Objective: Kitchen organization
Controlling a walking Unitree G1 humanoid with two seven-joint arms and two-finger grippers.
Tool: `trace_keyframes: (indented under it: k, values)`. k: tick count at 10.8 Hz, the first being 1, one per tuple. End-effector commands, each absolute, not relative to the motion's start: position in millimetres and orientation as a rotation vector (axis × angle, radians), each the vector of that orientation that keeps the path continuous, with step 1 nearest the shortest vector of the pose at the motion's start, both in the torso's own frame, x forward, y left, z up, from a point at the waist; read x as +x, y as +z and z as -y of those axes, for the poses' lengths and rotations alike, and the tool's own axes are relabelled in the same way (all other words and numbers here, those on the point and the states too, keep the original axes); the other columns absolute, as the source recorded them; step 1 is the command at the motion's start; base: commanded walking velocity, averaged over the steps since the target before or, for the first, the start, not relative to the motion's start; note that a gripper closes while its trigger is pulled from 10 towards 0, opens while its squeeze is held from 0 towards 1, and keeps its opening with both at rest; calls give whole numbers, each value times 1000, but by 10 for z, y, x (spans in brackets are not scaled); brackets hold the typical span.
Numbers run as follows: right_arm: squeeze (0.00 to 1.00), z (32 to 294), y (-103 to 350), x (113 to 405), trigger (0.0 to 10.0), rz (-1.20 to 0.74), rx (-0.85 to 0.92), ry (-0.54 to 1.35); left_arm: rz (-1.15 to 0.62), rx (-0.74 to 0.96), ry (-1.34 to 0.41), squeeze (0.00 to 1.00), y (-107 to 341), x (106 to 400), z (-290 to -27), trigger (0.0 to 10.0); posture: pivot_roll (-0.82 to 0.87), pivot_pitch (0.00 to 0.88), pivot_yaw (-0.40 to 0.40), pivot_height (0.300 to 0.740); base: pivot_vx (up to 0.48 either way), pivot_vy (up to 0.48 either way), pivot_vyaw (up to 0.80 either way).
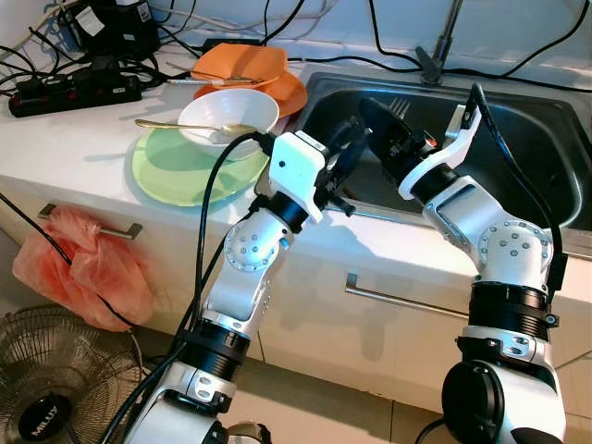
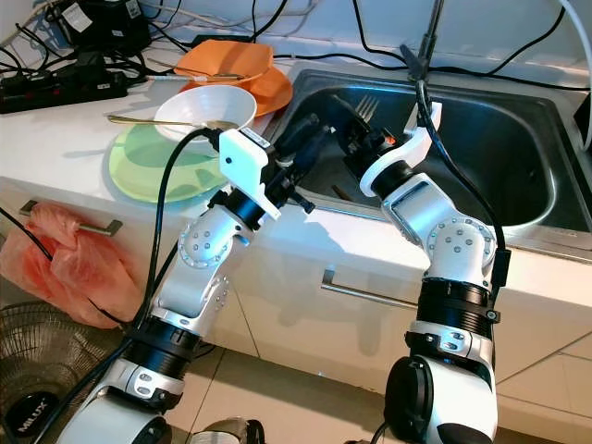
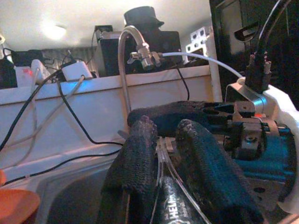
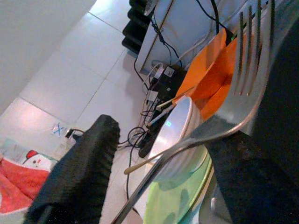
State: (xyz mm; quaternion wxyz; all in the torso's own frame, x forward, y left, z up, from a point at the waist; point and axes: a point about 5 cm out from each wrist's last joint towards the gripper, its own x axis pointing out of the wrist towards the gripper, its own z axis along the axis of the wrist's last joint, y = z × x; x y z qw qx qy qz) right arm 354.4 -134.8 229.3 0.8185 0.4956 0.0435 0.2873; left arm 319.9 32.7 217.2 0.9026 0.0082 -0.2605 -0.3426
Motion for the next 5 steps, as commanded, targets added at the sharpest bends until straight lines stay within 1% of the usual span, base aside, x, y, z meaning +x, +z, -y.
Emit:
trace_keyframes:
  k: [1, 5]
  values:
    - [0, 1350, 2350, 3573, 0, -79, 1068, 603, 552, 14, -726, 0, 2196, 3159, -307, 0, 130, 87, 21, 740, 0, 0, 0]
    - [0, 1334, 2332, 3596, 0, -88, 1081, 596, 550, 3, -732, 0, 2189, 3133, -286, 0, 134, 92, 15, 740, 0, 0, 0]
